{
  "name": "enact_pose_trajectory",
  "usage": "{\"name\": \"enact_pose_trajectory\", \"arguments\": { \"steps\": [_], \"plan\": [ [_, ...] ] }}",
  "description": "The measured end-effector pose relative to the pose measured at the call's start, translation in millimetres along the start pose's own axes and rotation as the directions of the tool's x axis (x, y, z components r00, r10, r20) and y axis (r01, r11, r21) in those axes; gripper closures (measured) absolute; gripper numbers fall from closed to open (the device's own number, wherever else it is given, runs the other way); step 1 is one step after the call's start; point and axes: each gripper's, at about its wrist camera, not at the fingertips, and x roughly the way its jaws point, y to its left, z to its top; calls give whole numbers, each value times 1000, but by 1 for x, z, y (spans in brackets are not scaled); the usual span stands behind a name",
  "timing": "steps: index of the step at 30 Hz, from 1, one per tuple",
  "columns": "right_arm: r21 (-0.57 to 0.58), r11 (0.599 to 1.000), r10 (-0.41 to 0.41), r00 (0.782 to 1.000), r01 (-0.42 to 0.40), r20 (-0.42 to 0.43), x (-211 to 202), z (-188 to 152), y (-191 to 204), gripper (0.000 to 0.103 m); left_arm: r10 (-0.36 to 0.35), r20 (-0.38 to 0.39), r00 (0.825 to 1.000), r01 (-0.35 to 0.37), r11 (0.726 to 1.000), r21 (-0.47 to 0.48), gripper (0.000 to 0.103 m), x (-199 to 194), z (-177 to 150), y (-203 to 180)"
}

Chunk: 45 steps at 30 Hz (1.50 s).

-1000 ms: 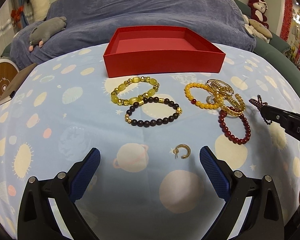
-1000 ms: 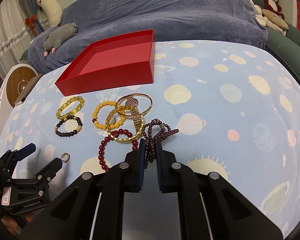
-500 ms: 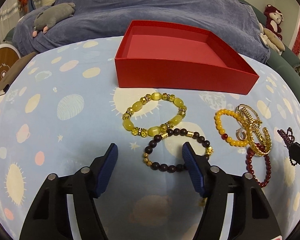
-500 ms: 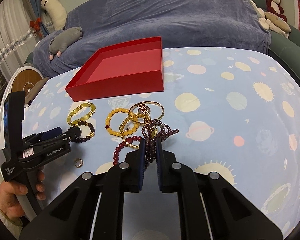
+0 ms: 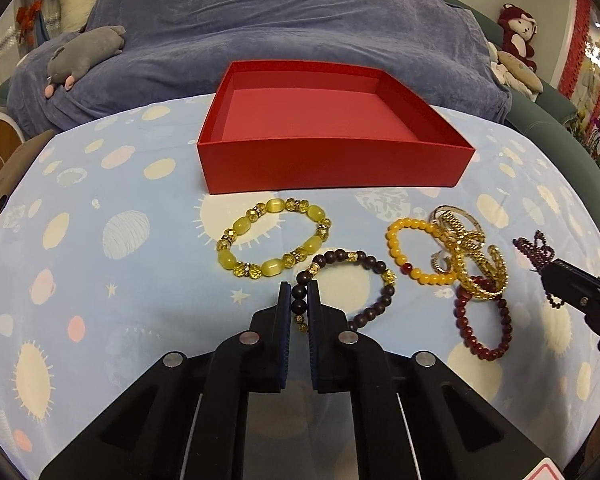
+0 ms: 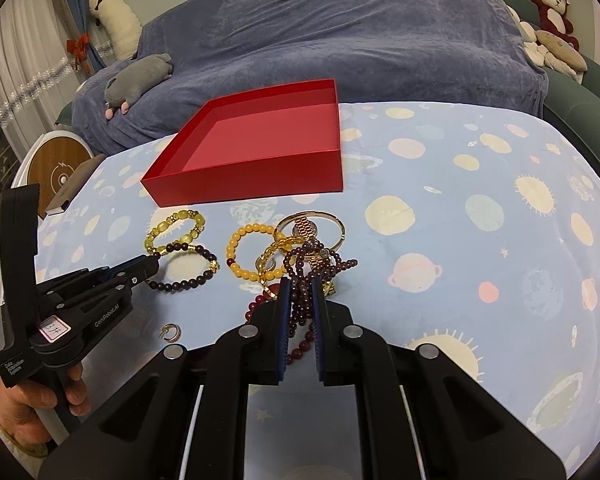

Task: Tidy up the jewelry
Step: 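Lift both held bracelets and carry them into the red box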

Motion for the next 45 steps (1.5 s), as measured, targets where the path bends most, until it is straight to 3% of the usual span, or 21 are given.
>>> {"name": "enact_pose_trajectory", "arguments": {
  "steps": [6,10,14,21,24,28,34,39,41,43,45],
  "plan": [
    [-18,1000,13,999,-13,31,-14,8,7,93,-72,43,997,71,997,21,97,-38,7,-11],
    [-65,998,25,996,-19,89,-30,34,19,93,-93,88,992,88,995,54,97,-66,28,-17],
    [-59,996,74,989,-66,129,-35,72,21,93,-100,136,986,87,991,99,97,-84,66,-21],
    [-42,995,96,986,-91,135,-14,123,12,97,-74,215,974,58,995,80,97,-86,135,-7],
    [-11,994,108,991,-108,80,-12,106,3,91,-81,215,973,69,995,66,97,-83,136,2],
    [23,995,102,995,-102,-7,-7,54,-2,65,-79,183,980,69,996,56,97,-77,114,11],
    [-29,994,105,987,-109,-124,16,1,14,65,-71,107,992,70,997,13,97,-65,68,23],
    [-93,993,63,990,-76,-130,32,-7,23,65,-61,79,995,61,998,0,97,-57,50,26],
    [-117,992,41,992,-56,-123,37,-5,26,69,-59,74,995,59,998,4,97,-54,47,26],
    [-136,990,24,991,-41,-128,43,-5,28,88,-60,73,996,59,998,9,97,-51,45,26],
    [-140,990,18,992,-36,-126,45,-4,29,91,-58,74,996,57,998,17,97,-49,44,26]
  ]
}}
